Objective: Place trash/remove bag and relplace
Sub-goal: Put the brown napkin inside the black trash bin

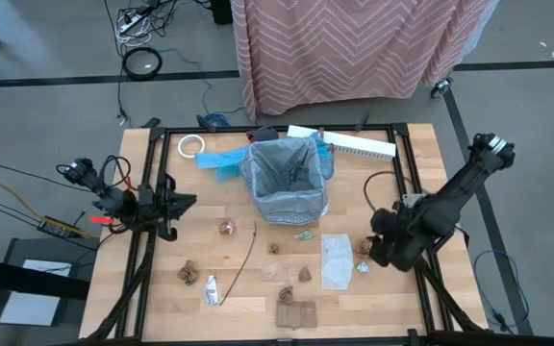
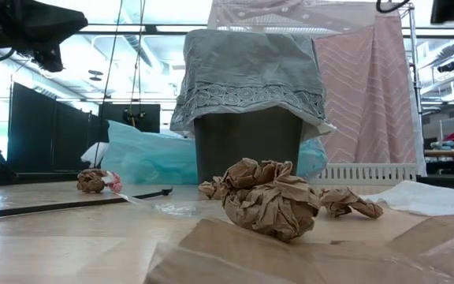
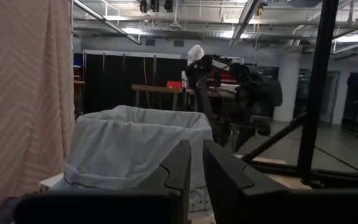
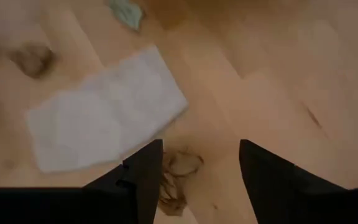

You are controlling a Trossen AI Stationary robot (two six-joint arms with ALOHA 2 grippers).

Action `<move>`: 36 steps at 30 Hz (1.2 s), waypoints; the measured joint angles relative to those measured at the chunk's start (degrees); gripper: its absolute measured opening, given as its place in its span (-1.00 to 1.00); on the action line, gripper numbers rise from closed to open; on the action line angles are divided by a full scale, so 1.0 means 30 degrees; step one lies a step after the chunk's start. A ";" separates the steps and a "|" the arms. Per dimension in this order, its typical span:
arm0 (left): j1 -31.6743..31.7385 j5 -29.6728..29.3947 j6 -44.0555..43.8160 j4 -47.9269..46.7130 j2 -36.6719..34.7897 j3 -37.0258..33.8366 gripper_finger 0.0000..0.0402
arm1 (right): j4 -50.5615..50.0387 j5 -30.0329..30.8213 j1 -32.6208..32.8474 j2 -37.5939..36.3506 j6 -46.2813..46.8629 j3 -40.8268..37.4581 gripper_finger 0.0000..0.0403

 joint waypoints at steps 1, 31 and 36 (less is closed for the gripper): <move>0.0000 0.0095 -0.0153 -0.0223 0.0000 0.0000 -0.73 | 0.0198 -0.0532 0.0006 0.0480 -0.0004 -0.0104 -0.03; -0.0006 0.1106 -0.4008 -0.3163 0.0007 0.0000 -0.64 | 0.2776 -0.3290 0.0005 0.6171 0.0510 -0.0205 0.52; -0.0006 0.1106 -0.4015 -0.3185 0.0007 0.0000 -0.64 | 0.2695 -0.3432 0.0005 0.7437 0.0466 -0.0205 0.51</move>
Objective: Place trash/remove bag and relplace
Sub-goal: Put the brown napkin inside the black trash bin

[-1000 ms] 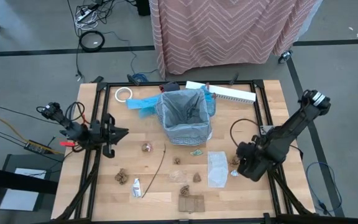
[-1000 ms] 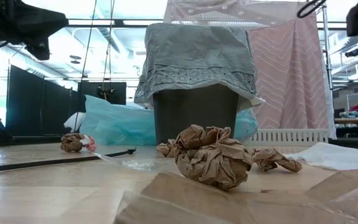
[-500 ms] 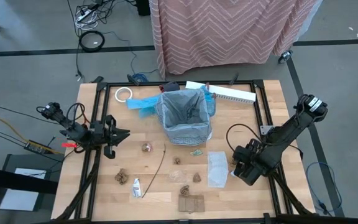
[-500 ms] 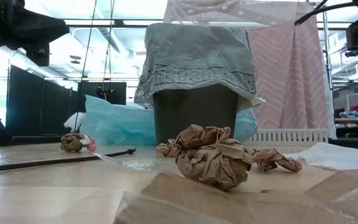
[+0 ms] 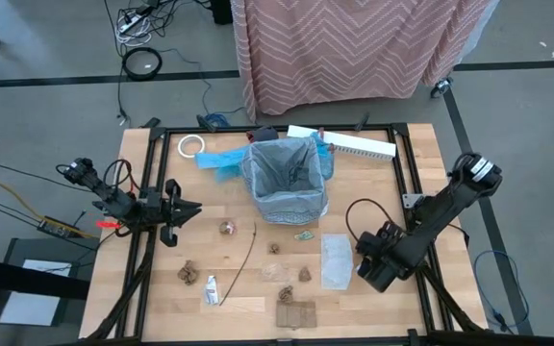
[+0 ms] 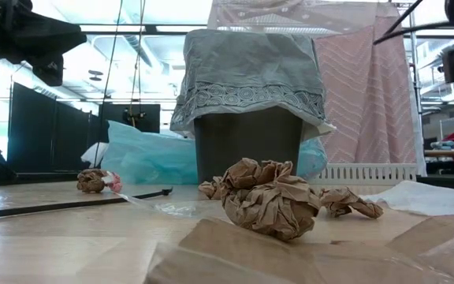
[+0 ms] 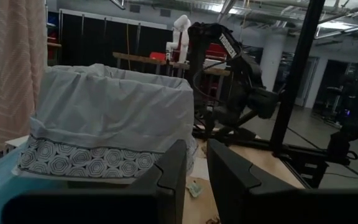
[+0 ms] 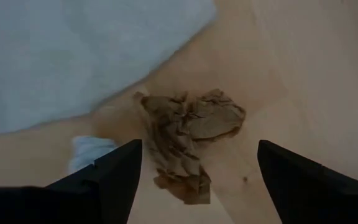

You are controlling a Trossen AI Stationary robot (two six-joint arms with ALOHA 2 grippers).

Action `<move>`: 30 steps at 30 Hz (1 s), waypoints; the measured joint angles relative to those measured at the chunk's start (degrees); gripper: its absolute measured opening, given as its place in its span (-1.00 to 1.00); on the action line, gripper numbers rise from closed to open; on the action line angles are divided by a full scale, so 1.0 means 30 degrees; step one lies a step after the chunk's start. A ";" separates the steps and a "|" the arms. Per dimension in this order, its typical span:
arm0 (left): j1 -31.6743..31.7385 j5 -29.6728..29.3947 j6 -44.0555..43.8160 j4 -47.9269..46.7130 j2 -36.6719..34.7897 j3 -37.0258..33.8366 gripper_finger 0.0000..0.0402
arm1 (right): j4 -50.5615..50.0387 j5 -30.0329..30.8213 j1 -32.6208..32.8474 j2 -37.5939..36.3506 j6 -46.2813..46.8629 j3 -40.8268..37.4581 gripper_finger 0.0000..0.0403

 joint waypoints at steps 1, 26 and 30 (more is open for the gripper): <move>0.0001 0.0000 0.0000 0.0003 0.0000 0.0000 -0.64 | -0.0131 0.0000 -0.0007 0.0304 0.0004 0.0000 0.51; 0.0004 -0.0686 -0.1413 -0.0860 0.0000 -0.0015 -0.64 | -0.2111 0.5175 -0.3960 0.0448 -0.1176 0.3134 -0.99; 0.0007 -0.0906 -0.1405 -0.0860 0.0000 -0.0015 -0.64 | -0.2573 0.7674 -0.4936 -0.0362 -0.3601 0.5812 -0.99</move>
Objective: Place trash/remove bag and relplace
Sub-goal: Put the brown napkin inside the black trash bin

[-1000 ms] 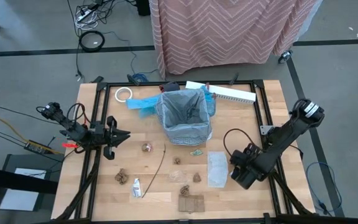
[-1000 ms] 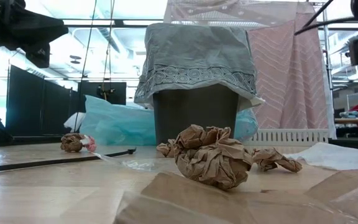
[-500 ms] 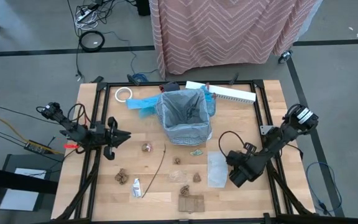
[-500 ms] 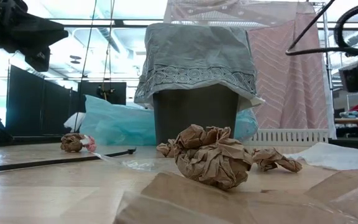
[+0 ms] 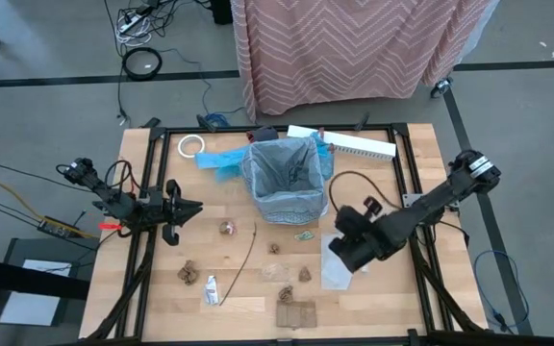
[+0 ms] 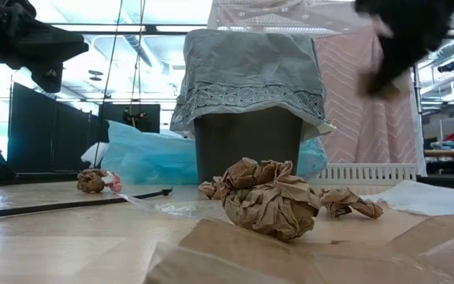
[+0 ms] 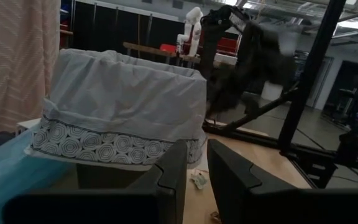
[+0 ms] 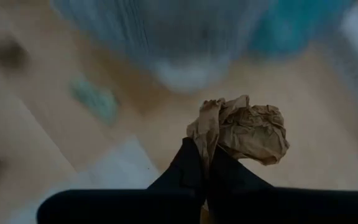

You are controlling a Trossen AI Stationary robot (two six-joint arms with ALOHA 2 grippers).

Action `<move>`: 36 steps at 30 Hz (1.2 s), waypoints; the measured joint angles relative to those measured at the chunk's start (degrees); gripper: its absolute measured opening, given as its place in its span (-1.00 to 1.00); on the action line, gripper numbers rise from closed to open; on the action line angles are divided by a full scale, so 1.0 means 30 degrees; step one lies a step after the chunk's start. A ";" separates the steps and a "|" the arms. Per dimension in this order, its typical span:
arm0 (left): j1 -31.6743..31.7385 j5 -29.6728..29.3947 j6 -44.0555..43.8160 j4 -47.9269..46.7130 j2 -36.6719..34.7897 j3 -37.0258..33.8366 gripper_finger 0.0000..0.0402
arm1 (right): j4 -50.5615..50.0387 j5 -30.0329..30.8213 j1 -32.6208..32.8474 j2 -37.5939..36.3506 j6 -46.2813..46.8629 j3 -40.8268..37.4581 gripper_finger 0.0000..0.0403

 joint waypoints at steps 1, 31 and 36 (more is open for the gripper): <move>-0.0007 -0.0060 0.0006 0.0000 0.0000 0.0000 -0.64 | 0.0036 0.0656 -0.0204 -0.0184 -0.0666 0.0711 -0.99; -0.0003 -0.0337 0.0022 -0.2116 0.0000 -0.0007 -0.64 | 0.9062 -0.3155 -0.9178 0.1045 -1.6310 0.7259 -1.00; -0.0007 -0.0347 -0.0503 -0.2083 -0.0007 -0.0007 -0.64 | 0.7958 -0.4856 -1.0348 0.1401 -1.6831 0.7259 -0.99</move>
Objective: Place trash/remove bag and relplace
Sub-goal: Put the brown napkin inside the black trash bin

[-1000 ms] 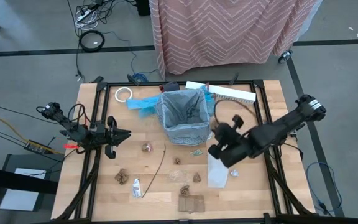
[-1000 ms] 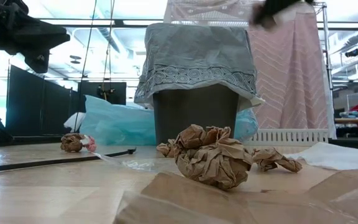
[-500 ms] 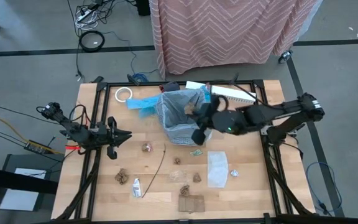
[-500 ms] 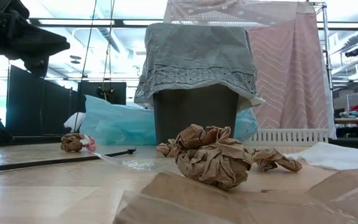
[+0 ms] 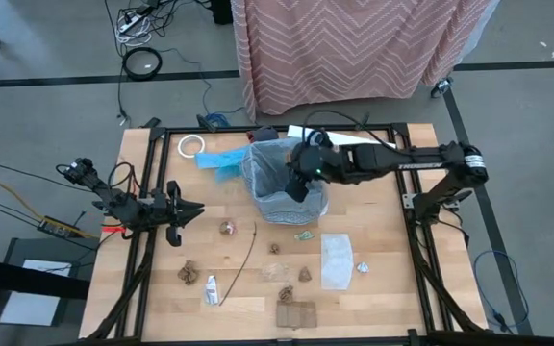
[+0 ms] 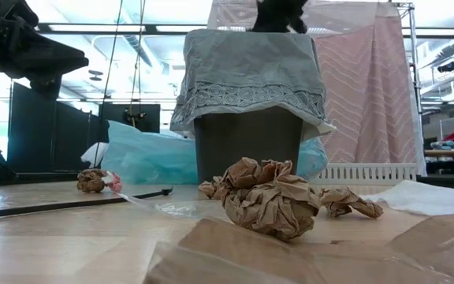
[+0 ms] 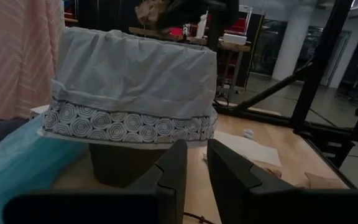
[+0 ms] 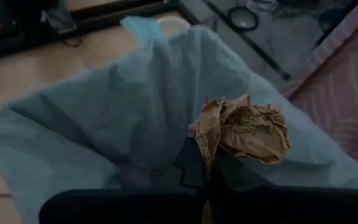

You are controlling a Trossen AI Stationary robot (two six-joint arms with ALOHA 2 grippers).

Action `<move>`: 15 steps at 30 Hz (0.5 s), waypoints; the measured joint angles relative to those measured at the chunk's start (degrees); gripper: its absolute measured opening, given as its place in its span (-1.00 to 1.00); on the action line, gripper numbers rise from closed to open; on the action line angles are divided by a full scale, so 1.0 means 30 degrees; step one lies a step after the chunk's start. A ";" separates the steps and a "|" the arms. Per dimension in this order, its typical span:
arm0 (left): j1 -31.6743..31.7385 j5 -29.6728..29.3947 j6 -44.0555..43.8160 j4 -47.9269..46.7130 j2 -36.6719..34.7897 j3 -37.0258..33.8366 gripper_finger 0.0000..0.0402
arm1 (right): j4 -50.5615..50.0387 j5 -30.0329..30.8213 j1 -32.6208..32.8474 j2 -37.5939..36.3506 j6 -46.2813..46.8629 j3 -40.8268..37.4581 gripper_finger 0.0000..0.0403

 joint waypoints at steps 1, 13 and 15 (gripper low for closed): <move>0.0000 0.0008 -0.0001 -0.0003 0.0005 0.0000 -0.64 | -0.0318 -0.0539 -0.0173 0.0076 -0.0200 0.0000 -0.97; 0.0000 0.0102 -0.0016 0.0006 0.0000 0.0000 -0.64 | 0.0727 -0.2062 -0.0473 0.0247 -0.4605 -0.0007 -0.11; 0.0000 0.0105 -0.0016 0.0011 0.0000 0.0000 -0.64 | 0.0835 -0.1968 -0.0326 0.0180 -0.4909 -0.0007 0.09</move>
